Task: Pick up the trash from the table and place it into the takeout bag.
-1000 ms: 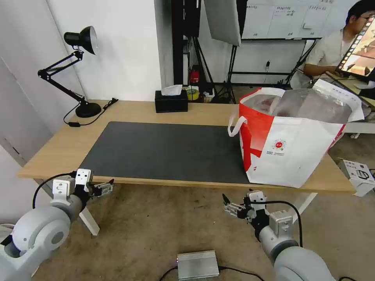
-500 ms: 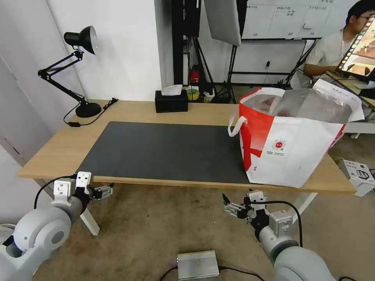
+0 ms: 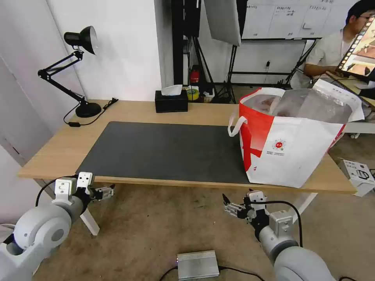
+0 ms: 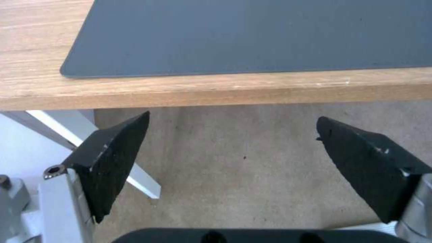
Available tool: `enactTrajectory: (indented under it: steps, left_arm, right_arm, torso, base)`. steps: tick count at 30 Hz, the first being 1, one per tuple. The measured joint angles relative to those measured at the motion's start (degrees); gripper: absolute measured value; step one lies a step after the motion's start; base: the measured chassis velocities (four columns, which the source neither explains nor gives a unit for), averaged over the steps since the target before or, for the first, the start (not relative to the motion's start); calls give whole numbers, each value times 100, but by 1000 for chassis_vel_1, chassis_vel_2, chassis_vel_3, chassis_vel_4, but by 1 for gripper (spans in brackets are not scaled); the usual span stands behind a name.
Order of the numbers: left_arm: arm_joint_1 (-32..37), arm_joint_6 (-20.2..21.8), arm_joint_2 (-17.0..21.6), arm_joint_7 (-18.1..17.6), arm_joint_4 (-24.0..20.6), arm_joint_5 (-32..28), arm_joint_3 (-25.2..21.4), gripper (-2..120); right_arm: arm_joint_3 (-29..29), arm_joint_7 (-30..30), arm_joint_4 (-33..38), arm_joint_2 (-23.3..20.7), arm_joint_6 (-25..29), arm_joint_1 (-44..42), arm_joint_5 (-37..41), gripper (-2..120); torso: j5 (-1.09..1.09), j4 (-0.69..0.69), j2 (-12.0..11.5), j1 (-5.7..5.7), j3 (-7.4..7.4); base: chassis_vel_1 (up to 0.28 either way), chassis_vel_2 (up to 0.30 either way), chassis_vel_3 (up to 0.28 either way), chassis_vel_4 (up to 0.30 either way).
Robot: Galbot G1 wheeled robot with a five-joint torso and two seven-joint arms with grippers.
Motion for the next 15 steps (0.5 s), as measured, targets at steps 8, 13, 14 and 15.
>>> enactTrajectory:
  steps: [8,13,14,15]
  left_arm:
    - [0,-4,0,1,3,2,4,100]
    - [0,-8,0,4,6,4,4,100]
    - [0,-8,0,4,6,4,4,100]
    - [1,-9,0,4,6,4,4,100]
  right_arm:
    - [0,0,0,0,0,0,0,100]
    - [0,0,0,0,0,0,0,100]
    - [0,0,0,0,0,0,0,100]
    - [0,0,0,0,0,0,0,100]
  torso:
    - [0,0,0,0,0]
    - [0,0,0,0,0]
    - [0,0,0,0,0]
    - [0,0,0,0,0]
  base:
    - [0,0,0,0]
    - [0,0,0,0]
    - [0,0,0,0]
    - [0,0,0,0]
